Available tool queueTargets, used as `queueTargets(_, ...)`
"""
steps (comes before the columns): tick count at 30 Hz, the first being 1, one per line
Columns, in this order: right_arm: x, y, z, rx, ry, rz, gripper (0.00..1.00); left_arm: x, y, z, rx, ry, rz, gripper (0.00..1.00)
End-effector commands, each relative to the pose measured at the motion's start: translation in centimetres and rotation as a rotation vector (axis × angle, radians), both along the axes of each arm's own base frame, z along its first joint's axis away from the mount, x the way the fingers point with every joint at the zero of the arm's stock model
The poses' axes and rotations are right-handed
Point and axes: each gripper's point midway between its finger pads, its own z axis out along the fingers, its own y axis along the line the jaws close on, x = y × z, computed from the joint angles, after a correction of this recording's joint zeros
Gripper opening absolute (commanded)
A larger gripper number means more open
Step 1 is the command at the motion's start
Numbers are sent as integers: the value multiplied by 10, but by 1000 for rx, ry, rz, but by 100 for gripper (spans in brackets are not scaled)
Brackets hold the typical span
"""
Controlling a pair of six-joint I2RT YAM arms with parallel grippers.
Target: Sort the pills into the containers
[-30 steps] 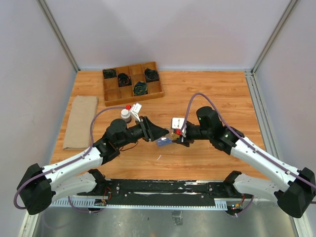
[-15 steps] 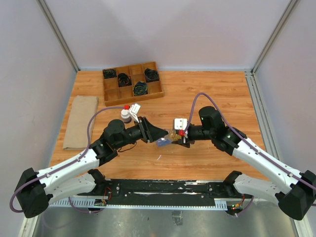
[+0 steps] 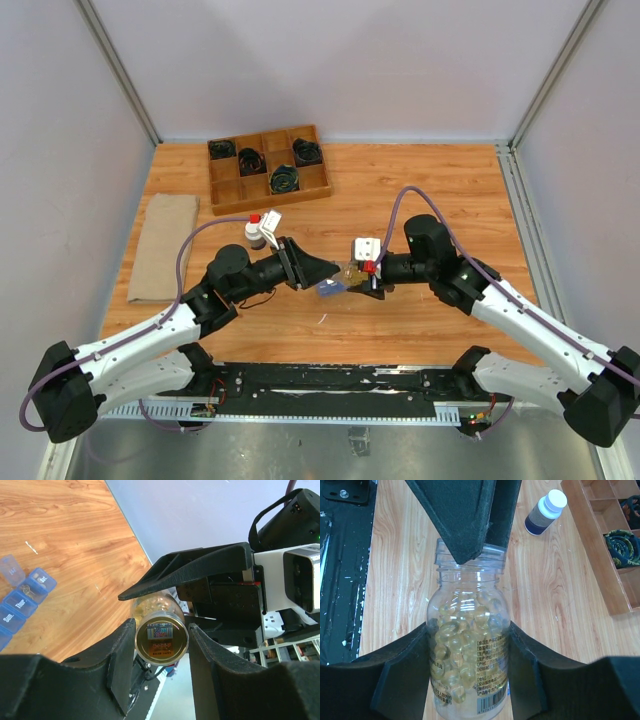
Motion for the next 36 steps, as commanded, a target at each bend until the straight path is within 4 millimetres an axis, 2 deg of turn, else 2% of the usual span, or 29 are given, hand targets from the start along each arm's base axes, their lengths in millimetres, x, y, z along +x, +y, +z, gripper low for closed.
queueTargets(1, 6, 4, 21, 45, -23, -18, 9, 4, 2, 8, -32, -29, 31, 30)
queueTargets(23, 20, 1, 16, 12, -22, -90, 8, 11, 5, 8, -34, -27, 76, 30)
queueTargets(36, 20, 1, 17, 16, -23, -93, 8, 7, -4, 4, -18, -21, 49, 30)
